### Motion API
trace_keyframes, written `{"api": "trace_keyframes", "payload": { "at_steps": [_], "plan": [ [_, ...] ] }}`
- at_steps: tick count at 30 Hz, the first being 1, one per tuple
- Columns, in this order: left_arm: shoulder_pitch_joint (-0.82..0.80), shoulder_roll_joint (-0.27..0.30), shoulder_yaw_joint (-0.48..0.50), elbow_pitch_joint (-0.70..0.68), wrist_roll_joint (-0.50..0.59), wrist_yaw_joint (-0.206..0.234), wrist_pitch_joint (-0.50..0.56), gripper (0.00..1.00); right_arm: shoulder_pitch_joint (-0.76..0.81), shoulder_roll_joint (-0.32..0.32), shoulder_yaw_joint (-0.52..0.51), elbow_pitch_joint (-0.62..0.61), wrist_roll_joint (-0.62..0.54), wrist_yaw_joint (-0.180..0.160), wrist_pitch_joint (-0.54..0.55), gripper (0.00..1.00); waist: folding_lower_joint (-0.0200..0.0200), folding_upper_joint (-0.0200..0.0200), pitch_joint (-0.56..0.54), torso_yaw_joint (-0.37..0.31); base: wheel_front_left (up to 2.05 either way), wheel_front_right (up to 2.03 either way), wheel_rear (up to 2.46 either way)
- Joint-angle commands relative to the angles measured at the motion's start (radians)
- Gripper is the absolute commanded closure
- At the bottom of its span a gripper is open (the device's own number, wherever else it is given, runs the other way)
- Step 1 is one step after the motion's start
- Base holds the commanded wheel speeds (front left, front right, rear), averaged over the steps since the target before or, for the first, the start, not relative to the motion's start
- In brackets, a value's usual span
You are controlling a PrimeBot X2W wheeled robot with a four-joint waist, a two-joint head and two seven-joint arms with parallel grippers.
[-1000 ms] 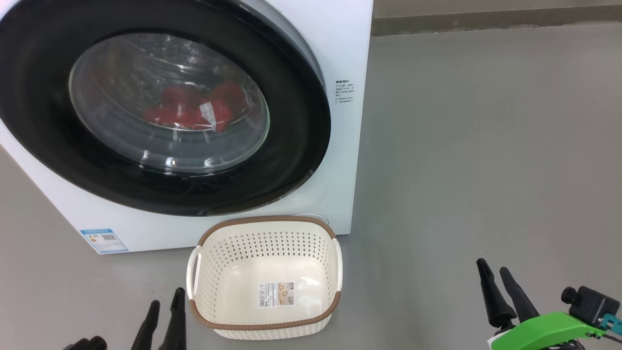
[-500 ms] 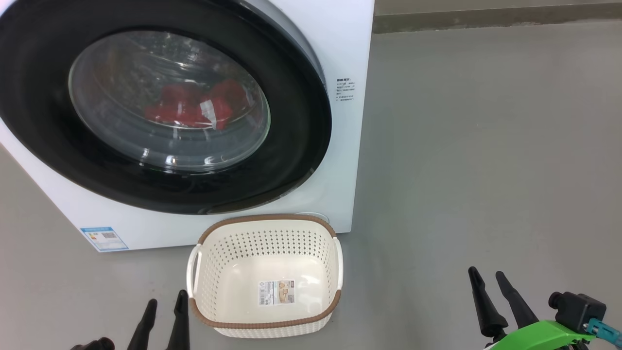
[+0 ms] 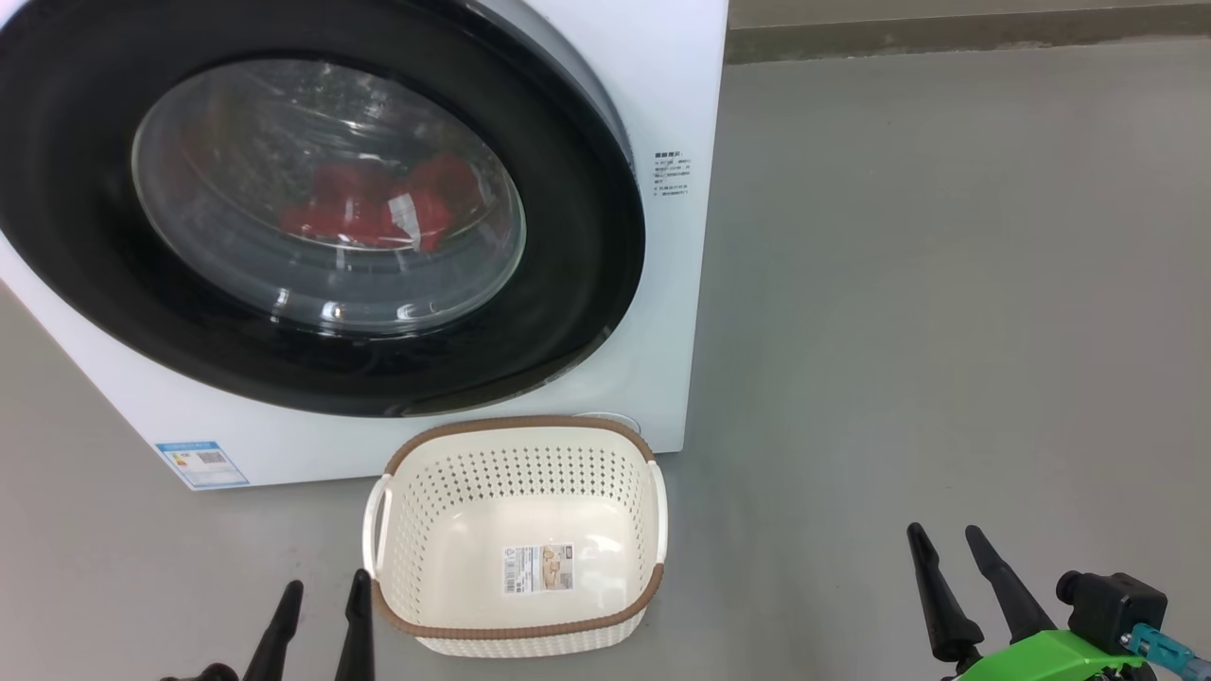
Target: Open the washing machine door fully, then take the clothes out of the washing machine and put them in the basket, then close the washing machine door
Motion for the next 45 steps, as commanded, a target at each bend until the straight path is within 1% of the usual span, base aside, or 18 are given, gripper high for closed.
{"api": "trace_keyframes", "payload": {
  "at_steps": [1, 8, 25, 33, 45],
  "plan": [
    [-0.008, 0.012, 0.021, -0.03, 0.044, 0.002, -0.021, 0.0, -0.005, -0.015, 0.025, -0.023, -0.03, -0.001, -0.019, 0.0, -0.0001, -0.0001, 0.0, -0.001, 0.0, 0.0, 0.0],
    [0.001, 0.013, 0.02, -0.034, 0.12, 0.0, -0.042, 0.0, 0.001, -0.014, 0.033, -0.024, -0.089, -0.001, -0.04, 0.0, -0.0001, -0.0001, -0.001, -0.002, 0.0, 0.0, 0.0],
    [0.014, 0.015, 0.034, -0.015, 0.245, -0.015, -0.09, 0.0, 0.024, -0.019, 0.028, -0.035, -0.22, -0.001, -0.087, 0.0, -0.0001, -0.0001, 0.005, -0.005, 0.0, 0.0, 0.0],
    [0.003, 0.015, 0.053, 0.006, 0.217, -0.022, -0.091, 0.0, 0.029, -0.01, -0.021, -0.056, -0.194, -0.001, -0.088, 0.0, -0.0001, -0.0001, 0.006, -0.007, 0.0, 0.0, 0.0],
    [-0.002, 0.015, 0.072, 0.008, 0.213, -0.031, -0.091, 0.0, 0.042, -0.002, -0.039, -0.072, -0.184, -0.001, -0.088, 0.0, -0.0001, -0.0001, 0.01, -0.006, 0.0, 0.0, 0.0]
  ]
}}
